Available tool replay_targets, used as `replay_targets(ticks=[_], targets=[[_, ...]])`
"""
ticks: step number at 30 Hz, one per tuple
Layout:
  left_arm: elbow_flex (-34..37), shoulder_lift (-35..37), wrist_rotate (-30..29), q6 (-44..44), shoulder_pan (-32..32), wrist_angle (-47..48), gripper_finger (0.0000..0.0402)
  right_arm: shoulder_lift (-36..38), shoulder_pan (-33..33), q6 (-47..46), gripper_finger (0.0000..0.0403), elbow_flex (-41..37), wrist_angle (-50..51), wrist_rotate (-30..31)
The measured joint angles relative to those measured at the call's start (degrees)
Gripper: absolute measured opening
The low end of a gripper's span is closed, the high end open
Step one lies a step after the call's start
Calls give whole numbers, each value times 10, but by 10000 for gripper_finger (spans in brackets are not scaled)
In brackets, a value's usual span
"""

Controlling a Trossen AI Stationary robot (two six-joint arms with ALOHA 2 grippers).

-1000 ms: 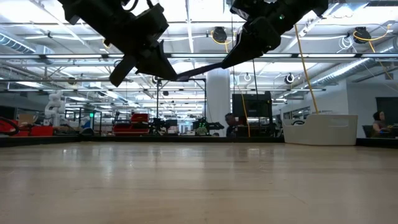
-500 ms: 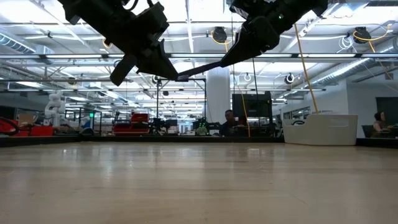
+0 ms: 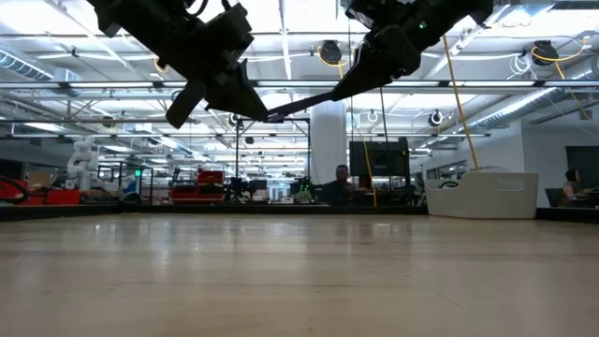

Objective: Pick and place USB-C Cables
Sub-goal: Put the blue charger cable into the white bin

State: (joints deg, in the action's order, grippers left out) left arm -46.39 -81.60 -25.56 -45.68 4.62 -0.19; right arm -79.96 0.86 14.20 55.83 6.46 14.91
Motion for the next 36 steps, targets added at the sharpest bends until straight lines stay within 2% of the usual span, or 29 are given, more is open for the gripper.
replay_targets(ticks=[4,11,17,21,30,36], targets=[[0,0,0,23,0,-1,33,0,0,0,75,0,0,0],[0,0,-1,72,2,-2,120,0,0,0,75,0,0,0],[0,0,-62,77,20,-1,165,0,0,0,75,0,0,0],[0,14,-102,78,33,-1,174,0,0,0,75,0,0,0],[0,108,-105,152,60,0,159,0,0,-10,75,0,-10,1],[0,166,-104,224,65,52,147,0,0,-36,75,12,-10,1]])
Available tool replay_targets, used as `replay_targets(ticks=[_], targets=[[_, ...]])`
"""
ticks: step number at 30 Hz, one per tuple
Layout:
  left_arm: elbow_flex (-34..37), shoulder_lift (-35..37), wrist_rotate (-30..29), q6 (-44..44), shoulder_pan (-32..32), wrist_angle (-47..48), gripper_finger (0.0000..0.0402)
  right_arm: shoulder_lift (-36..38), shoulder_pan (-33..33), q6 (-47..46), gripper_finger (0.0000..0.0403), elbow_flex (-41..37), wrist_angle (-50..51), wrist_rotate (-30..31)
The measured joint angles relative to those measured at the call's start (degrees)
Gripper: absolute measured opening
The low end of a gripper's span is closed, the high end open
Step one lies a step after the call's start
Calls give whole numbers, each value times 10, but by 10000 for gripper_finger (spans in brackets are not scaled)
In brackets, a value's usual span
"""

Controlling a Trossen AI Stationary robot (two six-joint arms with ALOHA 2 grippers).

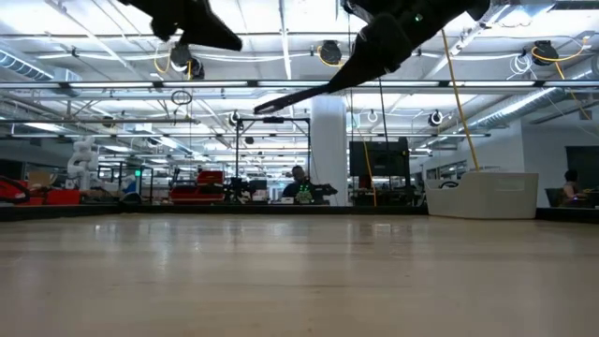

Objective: Pick and place USB-C Cables
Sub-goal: Put the blue charger cable into the white bin

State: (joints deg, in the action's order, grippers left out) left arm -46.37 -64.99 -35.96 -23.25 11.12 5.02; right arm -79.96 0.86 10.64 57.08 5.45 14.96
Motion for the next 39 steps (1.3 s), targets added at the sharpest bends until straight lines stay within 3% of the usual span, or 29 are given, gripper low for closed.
replay_targets(ticks=[5,17,24,29,39], targets=[[0,25,0,28,1,43,141,8,0,-10,75,28,35,8],[0,28,1,41,3,47,141,77,-8,-15,75,83,193,165],[0,27,1,56,2,47,143,124,-54,-46,75,108,275,167],[0,27,1,59,2,45,143,128,-98,-70,75,154,379,167],[0,27,1,62,2,46,143,128,-199,-71,75,179,480,198]])
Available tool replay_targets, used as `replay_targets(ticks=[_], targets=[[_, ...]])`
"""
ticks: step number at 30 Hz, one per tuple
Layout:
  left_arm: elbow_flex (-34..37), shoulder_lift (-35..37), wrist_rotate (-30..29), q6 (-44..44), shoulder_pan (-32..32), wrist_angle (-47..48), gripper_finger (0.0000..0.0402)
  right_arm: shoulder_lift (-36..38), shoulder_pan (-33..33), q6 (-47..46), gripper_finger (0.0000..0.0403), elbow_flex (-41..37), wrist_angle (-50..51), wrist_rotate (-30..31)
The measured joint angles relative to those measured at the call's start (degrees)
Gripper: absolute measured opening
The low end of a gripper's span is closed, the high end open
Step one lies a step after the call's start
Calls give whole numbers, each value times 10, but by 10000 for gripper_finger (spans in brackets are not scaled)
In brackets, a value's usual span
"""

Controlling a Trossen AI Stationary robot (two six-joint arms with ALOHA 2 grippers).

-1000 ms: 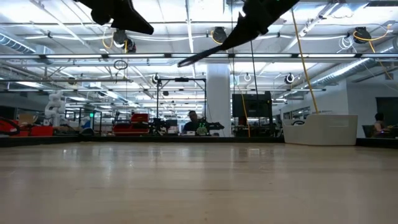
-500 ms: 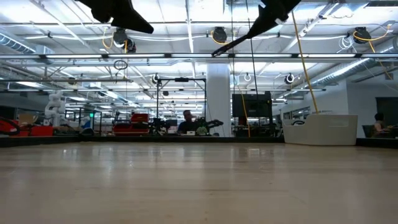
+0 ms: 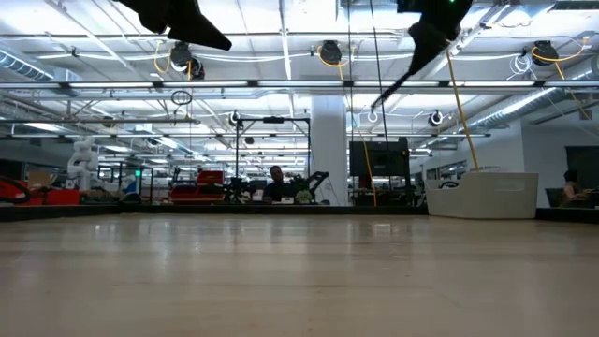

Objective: Pick and place USB-C Cables
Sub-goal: Put the blue charger cable into the white bin

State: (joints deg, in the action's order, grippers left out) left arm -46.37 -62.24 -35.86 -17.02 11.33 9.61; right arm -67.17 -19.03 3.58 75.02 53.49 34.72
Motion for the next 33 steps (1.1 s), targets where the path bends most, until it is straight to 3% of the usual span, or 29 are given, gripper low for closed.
replay_targets(ticks=[14,33], targets=[[0,0,3,8,0,0,143,-42,-117,-67,75,0,138,2],[0,0,5,23,0,1,143,-99,-201,-109,75,-1,157,-28]])
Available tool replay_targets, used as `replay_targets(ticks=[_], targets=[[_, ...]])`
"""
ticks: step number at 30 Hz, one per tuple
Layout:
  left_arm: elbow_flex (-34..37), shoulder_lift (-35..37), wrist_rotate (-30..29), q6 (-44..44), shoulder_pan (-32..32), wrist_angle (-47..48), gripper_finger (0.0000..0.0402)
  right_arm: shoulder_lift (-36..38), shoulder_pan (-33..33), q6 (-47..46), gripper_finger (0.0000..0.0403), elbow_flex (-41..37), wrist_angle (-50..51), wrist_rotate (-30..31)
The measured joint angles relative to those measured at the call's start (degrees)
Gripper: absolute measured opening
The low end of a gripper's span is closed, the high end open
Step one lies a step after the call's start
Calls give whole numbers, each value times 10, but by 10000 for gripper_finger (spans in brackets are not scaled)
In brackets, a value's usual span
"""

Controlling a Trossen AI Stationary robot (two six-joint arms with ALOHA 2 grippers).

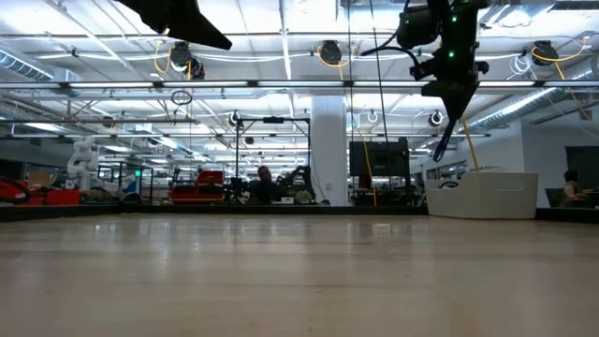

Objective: Pick and place USB-C Cables
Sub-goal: Put the blue charger cable into the white bin

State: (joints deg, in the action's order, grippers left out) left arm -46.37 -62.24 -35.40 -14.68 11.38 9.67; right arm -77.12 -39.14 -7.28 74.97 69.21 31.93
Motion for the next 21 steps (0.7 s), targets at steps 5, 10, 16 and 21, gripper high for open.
replay_targets(ticks=[5,10,16,21], targets=[[0,0,0,3,0,0,143,0,-2,-24,75,-36,-26,-6],[0,0,0,5,0,0,143,-1,-2,-19,75,-89,-81,-7],[0,0,0,6,0,0,143,-1,-5,-10,75,-135,-144,-7],[0,0,0,6,0,0,143,-1,-17,-4,75,-171,-193,-7]])
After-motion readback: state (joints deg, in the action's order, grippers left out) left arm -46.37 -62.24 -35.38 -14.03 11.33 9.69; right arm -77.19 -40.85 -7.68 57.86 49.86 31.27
